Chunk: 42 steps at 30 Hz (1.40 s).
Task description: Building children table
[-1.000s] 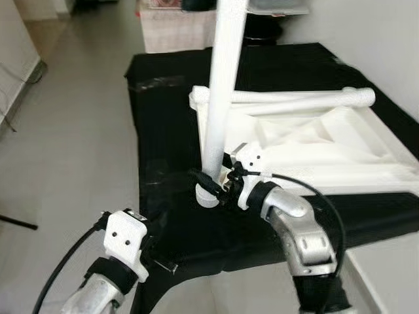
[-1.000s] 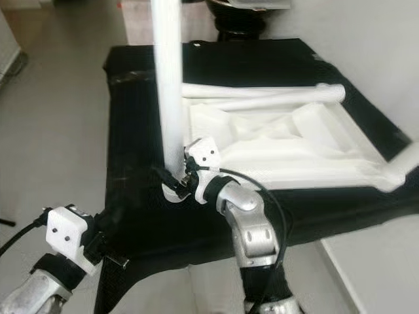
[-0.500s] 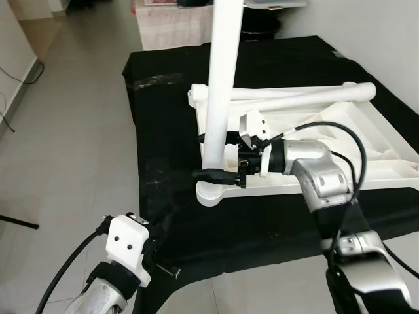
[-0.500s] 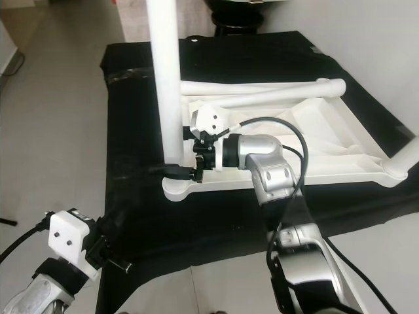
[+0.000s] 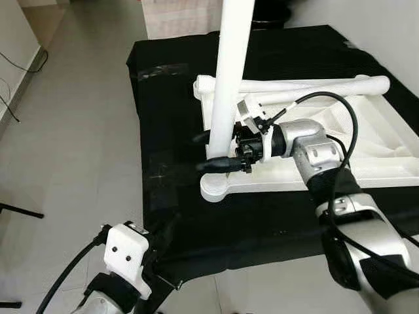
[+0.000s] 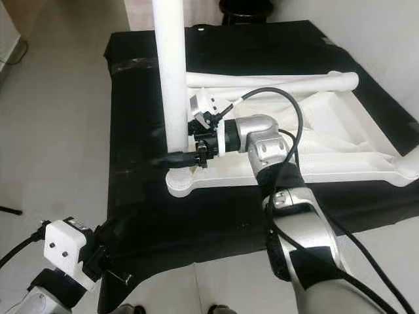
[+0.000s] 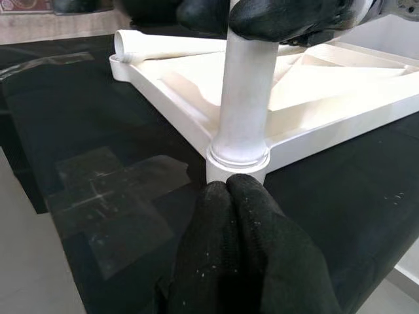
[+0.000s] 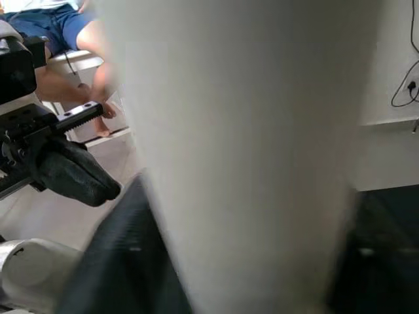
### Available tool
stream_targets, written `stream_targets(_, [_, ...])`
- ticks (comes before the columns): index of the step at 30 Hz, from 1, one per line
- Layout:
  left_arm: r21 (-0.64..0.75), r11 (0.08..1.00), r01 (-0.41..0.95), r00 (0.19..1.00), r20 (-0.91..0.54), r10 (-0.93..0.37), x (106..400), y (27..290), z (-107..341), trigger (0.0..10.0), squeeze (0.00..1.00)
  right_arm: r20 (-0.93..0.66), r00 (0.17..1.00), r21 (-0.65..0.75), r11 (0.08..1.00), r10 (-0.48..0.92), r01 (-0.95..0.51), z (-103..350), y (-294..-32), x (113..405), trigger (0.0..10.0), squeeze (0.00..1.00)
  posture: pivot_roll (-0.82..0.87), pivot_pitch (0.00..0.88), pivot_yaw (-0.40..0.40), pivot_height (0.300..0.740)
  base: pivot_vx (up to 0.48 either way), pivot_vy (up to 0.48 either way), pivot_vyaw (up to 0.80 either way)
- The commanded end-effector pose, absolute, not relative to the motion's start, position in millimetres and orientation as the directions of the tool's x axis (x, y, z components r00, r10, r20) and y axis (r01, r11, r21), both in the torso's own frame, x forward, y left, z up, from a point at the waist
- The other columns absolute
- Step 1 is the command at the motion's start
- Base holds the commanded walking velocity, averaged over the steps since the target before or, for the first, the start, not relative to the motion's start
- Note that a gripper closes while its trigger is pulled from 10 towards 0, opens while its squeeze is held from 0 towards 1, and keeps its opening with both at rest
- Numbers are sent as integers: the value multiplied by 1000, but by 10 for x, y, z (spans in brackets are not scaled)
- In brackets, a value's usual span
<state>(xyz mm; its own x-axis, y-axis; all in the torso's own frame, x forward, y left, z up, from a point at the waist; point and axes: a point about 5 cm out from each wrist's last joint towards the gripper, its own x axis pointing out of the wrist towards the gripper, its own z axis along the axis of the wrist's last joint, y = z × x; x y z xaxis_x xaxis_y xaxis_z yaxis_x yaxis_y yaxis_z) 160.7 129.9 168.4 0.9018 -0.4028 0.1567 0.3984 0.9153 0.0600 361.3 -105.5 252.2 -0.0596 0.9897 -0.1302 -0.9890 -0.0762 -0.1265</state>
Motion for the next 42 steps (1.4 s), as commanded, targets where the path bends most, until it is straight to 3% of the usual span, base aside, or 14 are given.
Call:
stream_targets(1, [67, 910, 410, 901, 126, -415, 1572, 1288, 1665, 10000, 0, -126, -85, -136, -102, 988, -985, 2559, -1043, 3624, 0, 0, 167, 241, -39, 740, 0, 0, 0])
stream_targets(13, [62, 910, 409, 902, 122, -414, 1573, 1280, 1669, 10000, 0, -99, 2, -171, -15, 995, -985, 2498, -1214, 3644, 0, 0, 141, 237, -48, 740, 0, 0, 0])
stream_targets(15, [63, 912, 405, 903, 127, -410, 1591, 1293, 1670, 10000, 0, -40, 296, -138, 288, 954, -947, 2236, -1200, 3613, 0, 0, 126, 231, -54, 740, 0, 0, 0])
stream_targets(16, [63, 912, 405, 903, 127, -410, 1591, 1293, 1670, 10000, 0, -40, 296, -138, 288, 954, -947, 2236, -1200, 3613, 0, 0, 126, 231, -54, 740, 0, 0, 0])
stream_targets(17, [66, 913, 404, 903, 129, -409, 1604, 1304, 1671, 10000, 0, -55, 678, -165, 663, 733, -731, 1963, -1136, 3587, 0, 0, 120, 227, -52, 740, 0, 0, 0])
stream_targets(23, [75, 910, 408, 900, 136, -415, 1702, 1345, 1655, 10000, 0, -60, 879, -223, 852, 474, -475, 1635, -937, 3046, 0, 0, 72, 172, -21, 740, 0, 0, 0])
stream_targets(32, [82, 918, 389, 906, 149, -397, 1795, 1365, 1625, 10000, 0, -68, 840, -268, 801, 538, -535, 1615, -826, 3168, 0, 0, 78, 133, -50, 740, 0, 0, 0])
stream_targets(33, [83, 923, 377, 910, 153, -386, 1804, 1371, 1622, 10000, 0, -84, 807, -252, 771, 585, -585, 1611, -822, 3170, 10000, 0, 79, 126, -54, 740, 0, 0, 0])
stream_targets(35, [83, 925, 371, 912, 155, -379, 1807, 1374, 1620, 10000, 0, -82, 773, -212, 747, 629, -630, 1637, -821, 3149, 10000, 0, 79, 126, -54, 740, 0, 0, 0])
stream_targets(36, [81, 924, 373, 912, 155, -381, 1808, 1369, 1618, 10000, 0, -84, 718, -170, 700, 691, -694, 1683, -801, 3118, 10000, 463, 78, 127, -53, 740, 0, 0, 0])
stream_targets(37, [81, 924, 373, 912, 155, -381, 1808, 1369, 1618, 10000, 0, -84, 718, -170, 700, 691, -694, 1683, -801, 3118, 10000, 463, 78, 127, -53, 740, 0, 0, 0])
stream_targets(38, [75, 920, 385, 908, 151, -392, 1797, 1356, 1616, 10000, 0, -12, 486, -83, 483, 874, -872, 1929, -747, 3056, 10000, 1000, 75, 129, -51, 740, 0, 0, 0])
stream_targets(41, [73, 918, 390, 906, 151, -396, 1794, 1351, 1617, 10000, 0, 15, 412, -104, 411, 911, -906, 2048, -748, 3007, 10000, 1000, 77, 129, -51, 740, 0, 0, 0])
stream_targets(42, [70, 916, 395, 903, 151, -401, 1780, 1338, 1622, 10000, 0, 9, 283, -181, 280, 959, -943, 2204, -818, 2999, 10000, 1000, 82, 134, -53, 740, 0, 0, 0])
